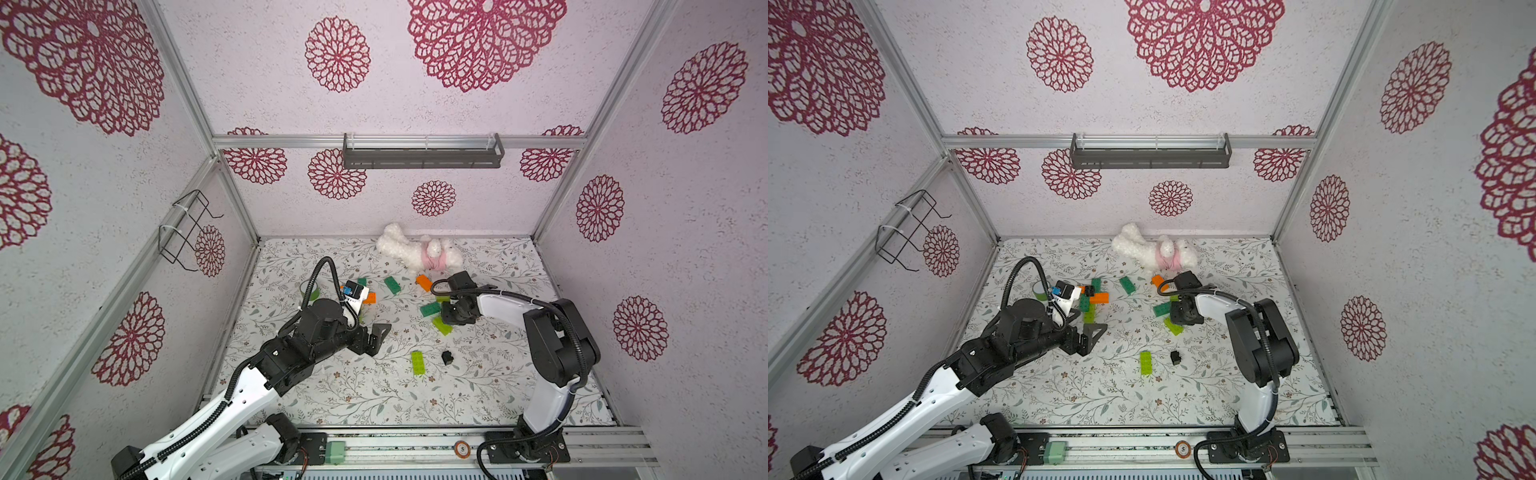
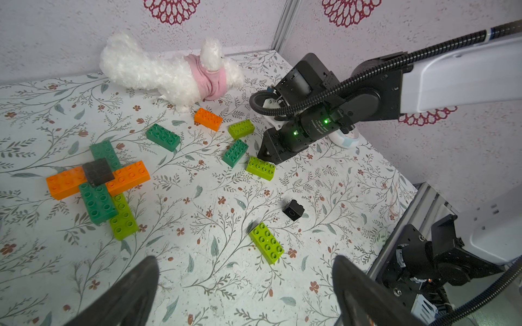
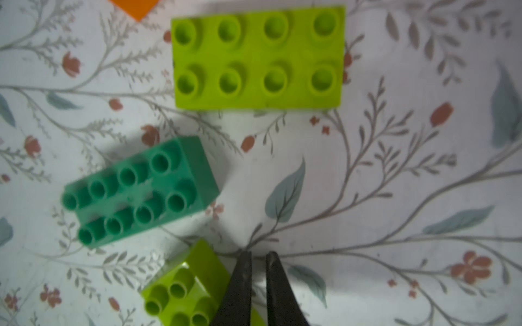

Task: Assemble a small pinwheel with lego
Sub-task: Adjust the lego brick at the center of the board, then pick up the lego brick from the center of the board.

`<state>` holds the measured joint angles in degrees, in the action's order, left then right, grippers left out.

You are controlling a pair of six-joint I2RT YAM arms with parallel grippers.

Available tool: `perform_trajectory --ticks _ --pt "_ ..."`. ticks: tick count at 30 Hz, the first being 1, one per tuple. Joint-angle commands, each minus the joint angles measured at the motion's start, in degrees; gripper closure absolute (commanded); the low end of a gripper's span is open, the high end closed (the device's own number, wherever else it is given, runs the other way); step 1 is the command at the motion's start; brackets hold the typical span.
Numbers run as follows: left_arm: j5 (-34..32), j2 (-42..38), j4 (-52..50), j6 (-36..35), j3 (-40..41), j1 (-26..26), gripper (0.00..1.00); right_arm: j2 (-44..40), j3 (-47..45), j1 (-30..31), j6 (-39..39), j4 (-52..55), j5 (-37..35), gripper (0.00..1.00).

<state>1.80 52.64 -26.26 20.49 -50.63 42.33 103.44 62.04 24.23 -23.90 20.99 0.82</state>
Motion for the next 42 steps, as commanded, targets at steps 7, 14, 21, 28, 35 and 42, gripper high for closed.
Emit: perform_trajectory --ticks 7,14,21,28,35,42 --pt "-1.31 -0.44 0.87 -1.66 0.43 -0.05 0.03 -5.75 -1.74 2.44 -2.25 2.55 -2.31 0.74" --pt "-4.24 -2.50 1.05 0.50 1.81 -0.04 0.03 -10.71 -2.98 3.78 -2.02 1.74 0.80 0.47" --pt "-3.89 -2.05 0.75 0.54 1.79 0.03 0.03 -6.99 -0.93 6.61 -1.90 0.87 3.19 0.38" --pt "-3.47 -1.40 0.13 0.12 1.24 0.03 0.03 -4.05 -0.25 8.03 -2.63 1.66 0.63 0.45" --pt "-3.56 -2.14 -0.02 0.18 1.24 0.01 0.03 -2.75 0.28 9.41 -3.43 2.49 -3.47 0.57" --pt "-3.65 -3.15 -0.24 0.16 1.24 0.03 0.03 -1.18 1.59 10.05 -3.73 2.90 -4.28 0.66"
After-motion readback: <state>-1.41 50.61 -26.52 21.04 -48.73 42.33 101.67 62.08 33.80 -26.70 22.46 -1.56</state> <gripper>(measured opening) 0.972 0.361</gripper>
